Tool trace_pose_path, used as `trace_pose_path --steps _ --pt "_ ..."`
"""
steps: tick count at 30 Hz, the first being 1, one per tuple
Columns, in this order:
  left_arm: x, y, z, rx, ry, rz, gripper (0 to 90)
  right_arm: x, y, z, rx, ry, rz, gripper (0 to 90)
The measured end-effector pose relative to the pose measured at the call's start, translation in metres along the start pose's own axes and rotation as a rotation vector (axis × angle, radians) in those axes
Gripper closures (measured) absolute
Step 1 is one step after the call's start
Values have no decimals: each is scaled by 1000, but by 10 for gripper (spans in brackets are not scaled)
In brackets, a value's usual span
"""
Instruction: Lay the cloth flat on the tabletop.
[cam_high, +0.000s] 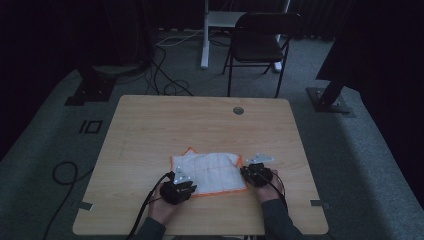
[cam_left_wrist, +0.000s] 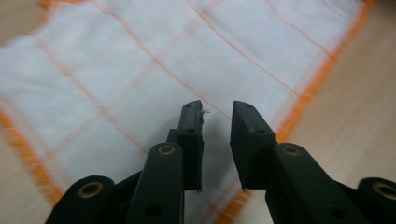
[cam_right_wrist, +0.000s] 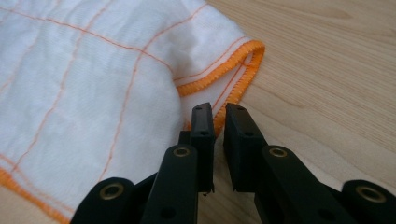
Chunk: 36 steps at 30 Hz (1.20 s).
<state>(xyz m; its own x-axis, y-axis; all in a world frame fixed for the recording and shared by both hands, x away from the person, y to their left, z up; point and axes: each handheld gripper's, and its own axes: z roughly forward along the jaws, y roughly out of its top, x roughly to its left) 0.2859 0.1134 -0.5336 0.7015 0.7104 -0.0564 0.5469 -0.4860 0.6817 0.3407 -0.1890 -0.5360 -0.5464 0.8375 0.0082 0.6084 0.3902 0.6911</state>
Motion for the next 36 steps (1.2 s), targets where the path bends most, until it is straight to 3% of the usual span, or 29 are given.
trace_pose_path --steps 7,13,16,19,22,25,27,36 --pt "3 -4 -1 -2 -12 -11 782 -5 2 4 -8 -5 7 829" --pt "6 -9 -6 -9 -25 -31 782 -13 5 5 12 -84 -6 836" --pt "6 -9 -6 -8 -21 -32 781 -12 6 1 -22 -41 8 760" --pt "5 -9 -6 -7 -18 -29 778 -6 8 1 -33 -19 -9 689" --pt "5 -10 -6 -10 -17 -30 776 -3 7 7 6 -32 -39 692" --pt "5 -11 -7 -9 -16 -25 778 -5 7 9 -3 -26 -24 711" --pt "6 -14 -10 -12 -16 -29 779 -8 9 10 -6 -69 -36 740" --pt "11 -26 -22 -11 -4 -38 790 -18 14 17 -16 -145 -37 763"
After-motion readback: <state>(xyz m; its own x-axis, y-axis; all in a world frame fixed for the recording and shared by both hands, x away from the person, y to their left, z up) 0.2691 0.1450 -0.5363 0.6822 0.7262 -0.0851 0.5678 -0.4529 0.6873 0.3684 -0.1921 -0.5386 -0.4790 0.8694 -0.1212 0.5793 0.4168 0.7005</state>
